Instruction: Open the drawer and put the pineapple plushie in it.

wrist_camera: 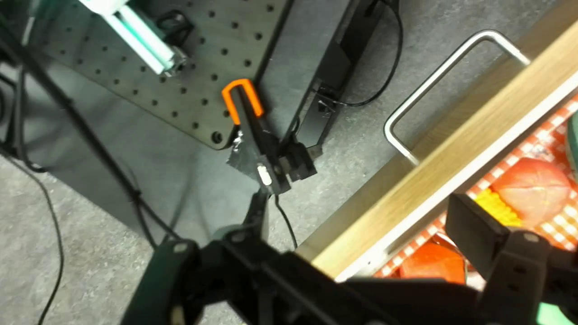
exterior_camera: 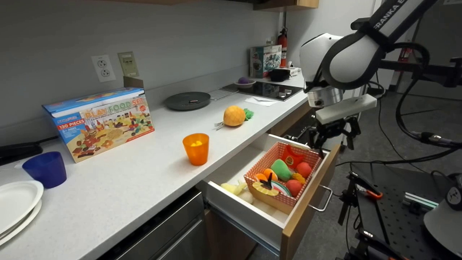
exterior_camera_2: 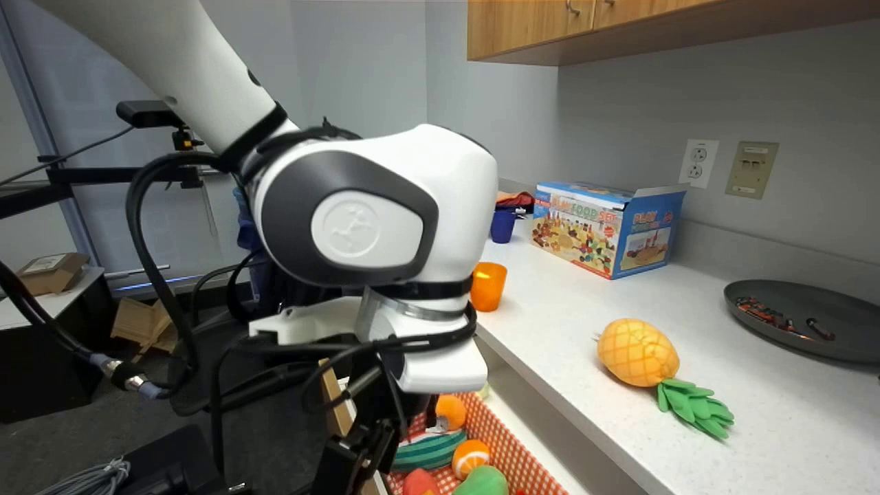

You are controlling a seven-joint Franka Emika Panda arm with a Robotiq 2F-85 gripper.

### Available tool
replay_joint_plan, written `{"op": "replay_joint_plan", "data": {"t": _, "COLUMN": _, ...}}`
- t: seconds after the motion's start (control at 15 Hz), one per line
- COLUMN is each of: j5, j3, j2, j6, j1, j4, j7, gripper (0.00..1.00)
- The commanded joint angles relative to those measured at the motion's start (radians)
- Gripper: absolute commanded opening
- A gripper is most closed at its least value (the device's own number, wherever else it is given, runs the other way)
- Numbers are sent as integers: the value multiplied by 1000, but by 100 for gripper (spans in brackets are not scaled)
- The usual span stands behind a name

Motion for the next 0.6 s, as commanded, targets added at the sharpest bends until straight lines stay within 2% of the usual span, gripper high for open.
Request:
{"op": "replay_joint_plan", "data": {"t": 0.0, "j5": -120, "j3": 67, "j2": -161, "j6": -166, "j1": -35, "j4": 23, "j7": 7, "gripper": 100}}
{"op": "replay_joint_plan", "data": {"t": 0.13, "j5": -198, "j3": 98, "j2": -184, "j6": -162, "j1": -42, "j4": 47, "j7": -20, "gripper": 100}}
{"op": "replay_joint_plan", "data": {"t": 0.33, "j5": -281, "j3": 109, "j2": -184, "j6": -93, "j1": -47, "j4": 68, "j7": -79, "gripper": 100}}
{"op": "replay_joint_plan", "data": {"t": 0.4, "j5": -230, "j3": 113, "j2": -165, "j6": -123, "j1": -43, "j4": 66, "j7": -32, "gripper": 100}}
{"op": "replay_joint_plan", "data": {"t": 0.53, "j5": -232, "j3": 115, "j2": -162, "j6": -120, "j1": -43, "j4": 70, "j7": -35, "gripper": 100}}
